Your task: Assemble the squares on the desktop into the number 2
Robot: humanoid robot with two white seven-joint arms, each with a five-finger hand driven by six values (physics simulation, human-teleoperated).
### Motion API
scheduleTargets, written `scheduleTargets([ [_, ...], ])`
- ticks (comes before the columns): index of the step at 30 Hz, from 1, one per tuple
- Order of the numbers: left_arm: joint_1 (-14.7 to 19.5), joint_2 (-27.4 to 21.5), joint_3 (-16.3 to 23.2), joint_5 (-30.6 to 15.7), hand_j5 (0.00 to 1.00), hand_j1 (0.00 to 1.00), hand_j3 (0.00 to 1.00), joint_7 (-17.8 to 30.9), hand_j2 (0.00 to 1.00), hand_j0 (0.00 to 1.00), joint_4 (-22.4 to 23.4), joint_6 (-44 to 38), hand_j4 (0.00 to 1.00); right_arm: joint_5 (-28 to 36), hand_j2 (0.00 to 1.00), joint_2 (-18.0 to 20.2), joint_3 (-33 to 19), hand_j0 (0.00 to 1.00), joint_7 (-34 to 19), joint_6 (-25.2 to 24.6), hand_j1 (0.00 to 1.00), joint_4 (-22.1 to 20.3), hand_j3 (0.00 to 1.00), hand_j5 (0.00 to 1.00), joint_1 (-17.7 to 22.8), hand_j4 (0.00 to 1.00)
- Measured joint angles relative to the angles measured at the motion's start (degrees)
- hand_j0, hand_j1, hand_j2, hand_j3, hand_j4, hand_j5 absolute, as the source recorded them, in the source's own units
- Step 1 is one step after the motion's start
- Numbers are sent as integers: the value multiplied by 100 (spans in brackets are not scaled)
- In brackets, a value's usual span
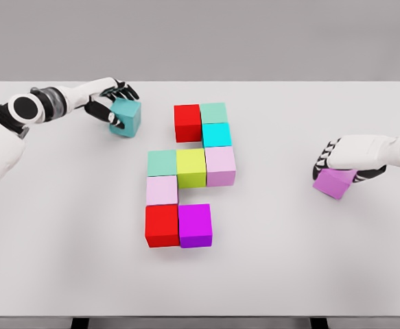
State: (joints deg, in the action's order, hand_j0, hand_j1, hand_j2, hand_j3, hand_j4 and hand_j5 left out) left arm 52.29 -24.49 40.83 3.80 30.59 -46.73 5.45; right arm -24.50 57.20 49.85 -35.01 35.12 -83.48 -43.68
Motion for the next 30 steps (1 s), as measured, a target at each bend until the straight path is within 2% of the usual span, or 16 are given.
scheduleTargets([
  [9,185,334,1,-49,66,66,66,224,66,66,42,-211,66,404,65,-11,-76,65,-1,2,65,-91,65,65,-18,65],
  [12,220,391,0,-95,66,66,66,337,66,66,38,-253,66,443,61,-13,-82,61,-1,1,61,-228,61,61,-18,61],
  [23,264,607,2,-112,68,68,68,369,68,68,53,-424,68,464,62,6,-85,62,-1,2,62,-1019,62,62,-9,62],
  [24,264,622,2,-111,74,74,74,361,74,74,53,-425,74,463,62,8,-84,62,-1,2,62,-1081,62,62,-9,62],
  [28,255,673,2,-97,88,88,88,342,88,88,45,-402,88,465,62,-7,-68,62,-1,2,62,-1319,62,62,-9,62],
  [30,255,688,2,-92,99,99,99,339,99,99,45,-388,99,463,61,-29,-52,61,-1,2,61,-1418,61,61,-9,61],
])
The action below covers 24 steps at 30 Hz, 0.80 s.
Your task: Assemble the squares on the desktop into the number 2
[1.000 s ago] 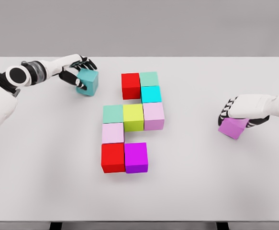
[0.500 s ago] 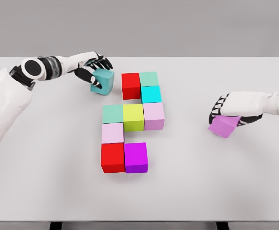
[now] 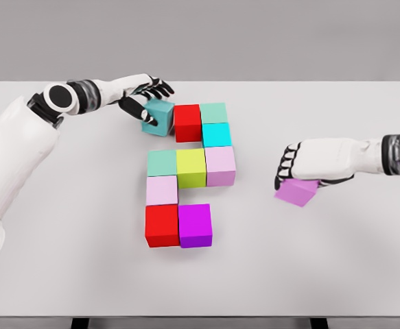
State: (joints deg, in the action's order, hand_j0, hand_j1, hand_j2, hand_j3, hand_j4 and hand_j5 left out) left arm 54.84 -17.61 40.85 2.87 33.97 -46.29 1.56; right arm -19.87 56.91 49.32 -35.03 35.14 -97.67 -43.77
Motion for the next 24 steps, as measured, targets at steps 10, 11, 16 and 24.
scheduleTargets([
  [10,9,-190,-16,-14,100,100,100,-4,100,100,-44,218,100,-14,60,-210,153,60,0,0,60,-270,60,60,-9,60],
  [11,44,-285,-13,-17,100,100,100,-4,100,100,-51,247,100,-15,60,-232,163,60,0,0,60,-277,60,60,-9,60],
  [16,281,-968,207,54,100,100,100,13,100,100,-60,482,100,-22,60,-393,418,60,0,-3,60,-293,60,60,-228,60],
  [24,439,-2314,1076,697,100,100,100,25,100,100,-71,3002,100,-46,60,-562,771,60,2,1,60,-300,60,60,-395,60],
])
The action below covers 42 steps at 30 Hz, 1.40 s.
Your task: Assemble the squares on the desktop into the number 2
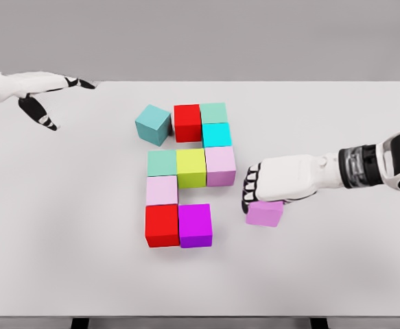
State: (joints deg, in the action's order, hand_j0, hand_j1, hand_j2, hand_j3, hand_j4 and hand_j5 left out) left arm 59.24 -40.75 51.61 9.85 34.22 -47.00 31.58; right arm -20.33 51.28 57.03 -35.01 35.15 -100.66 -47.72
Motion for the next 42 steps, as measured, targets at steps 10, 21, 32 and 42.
scheduleTargets([
  [10,0,-114,651,248,100,100,100,30,100,100,-676,344,100,0,60,-219,383,60,1,-1,60,-5,60,60,-255,60],
  [21,-18,63,784,261,100,100,100,18,100,100,-911,356,100,1,62,-441,804,62,0,0,62,-6,62,62,-501,62],
  [32,-18,261,911,261,100,100,100,12,100,100,-930,356,100,2,100,-454,814,100,-1,-1,100,-6,100,100,-563,100],
  [42,-35,409,943,260,100,100,100,8,100,100,-942,356,100,17,100,-194,408,100,-1,-3,100,-6,100,100,-589,100],
])
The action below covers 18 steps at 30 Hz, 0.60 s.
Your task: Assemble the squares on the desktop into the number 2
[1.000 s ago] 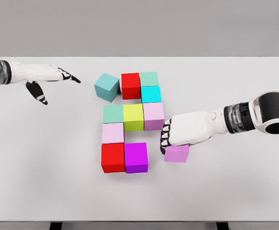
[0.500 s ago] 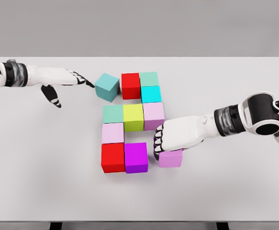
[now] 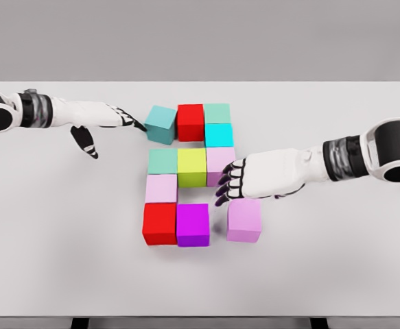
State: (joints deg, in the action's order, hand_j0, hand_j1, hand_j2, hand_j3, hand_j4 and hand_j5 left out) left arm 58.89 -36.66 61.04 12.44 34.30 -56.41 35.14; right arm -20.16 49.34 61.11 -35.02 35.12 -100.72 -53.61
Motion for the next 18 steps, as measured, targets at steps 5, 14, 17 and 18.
scheduleTargets([
  [5,0,38,3,-6,100,100,100,-2,100,100,-1,0,100,2,100,586,-152,100,0,1,100,0,100,100,0,100],
  [14,-18,-4,68,-21,100,100,100,-24,100,100,-203,0,100,-299,100,1044,-7,100,0,1,100,0,100,100,132,100],
  [17,-18,-12,72,-28,100,100,100,-26,100,100,-243,0,100,-554,100,1074,92,100,0,0,100,4,100,100,149,100],
  [18,-18,-16,72,-32,100,100,100,-26,100,100,-248,0,100,-647,100,1079,123,100,0,0,100,6,100,100,149,100],
])
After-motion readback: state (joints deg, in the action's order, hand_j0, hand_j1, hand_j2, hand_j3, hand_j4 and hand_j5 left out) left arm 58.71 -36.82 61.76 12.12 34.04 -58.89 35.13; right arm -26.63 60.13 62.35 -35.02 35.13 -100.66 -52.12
